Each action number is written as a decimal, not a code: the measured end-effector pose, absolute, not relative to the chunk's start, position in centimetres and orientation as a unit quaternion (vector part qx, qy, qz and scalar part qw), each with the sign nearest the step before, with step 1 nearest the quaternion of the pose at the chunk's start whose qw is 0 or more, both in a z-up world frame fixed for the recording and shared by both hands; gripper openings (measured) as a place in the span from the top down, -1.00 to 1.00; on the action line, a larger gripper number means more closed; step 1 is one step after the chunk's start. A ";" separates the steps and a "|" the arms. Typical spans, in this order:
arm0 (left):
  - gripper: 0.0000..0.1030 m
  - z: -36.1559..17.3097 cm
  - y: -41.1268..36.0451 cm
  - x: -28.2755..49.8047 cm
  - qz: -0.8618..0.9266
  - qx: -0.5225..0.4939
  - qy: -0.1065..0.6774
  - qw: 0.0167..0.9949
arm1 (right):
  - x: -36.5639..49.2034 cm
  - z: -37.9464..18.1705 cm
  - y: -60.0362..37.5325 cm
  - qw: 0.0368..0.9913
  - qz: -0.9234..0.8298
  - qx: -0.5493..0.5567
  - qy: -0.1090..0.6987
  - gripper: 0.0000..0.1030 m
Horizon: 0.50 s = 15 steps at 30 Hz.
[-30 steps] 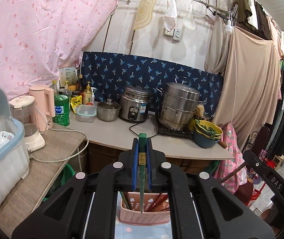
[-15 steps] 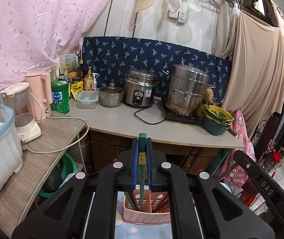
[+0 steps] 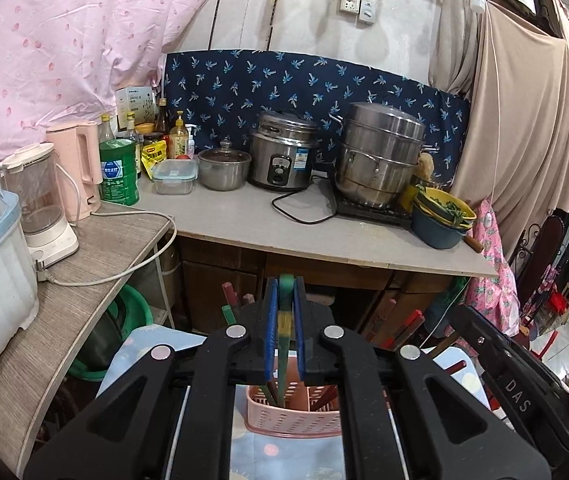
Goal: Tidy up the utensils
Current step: 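Lower the chopsticks into the pink holder and open both tools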
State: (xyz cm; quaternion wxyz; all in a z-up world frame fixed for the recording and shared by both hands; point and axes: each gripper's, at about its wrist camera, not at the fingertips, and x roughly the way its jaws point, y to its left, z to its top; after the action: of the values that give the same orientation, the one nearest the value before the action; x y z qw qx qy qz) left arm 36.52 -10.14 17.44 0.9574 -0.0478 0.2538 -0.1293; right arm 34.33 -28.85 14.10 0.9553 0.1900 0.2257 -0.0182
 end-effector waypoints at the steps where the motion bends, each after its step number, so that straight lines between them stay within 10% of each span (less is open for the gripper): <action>1: 0.85 17.3 -10.2 36.4 -0.130 -0.045 0.253 0.958 | 34.3 13.9 -28.8 0.955 -0.017 0.189 0.228 0.85; 15: 0.84 16.9 -10.7 34.8 -0.128 -0.027 0.257 0.957 | 32.5 13.4 -28.8 0.955 -0.025 0.186 0.231 0.78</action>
State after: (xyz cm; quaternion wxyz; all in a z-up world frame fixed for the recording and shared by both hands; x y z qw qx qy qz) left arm 34.84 -10.74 16.89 0.9574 -0.0273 0.2574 -0.1281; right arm 32.47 -28.83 13.40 0.9548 0.1858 0.2308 -0.0248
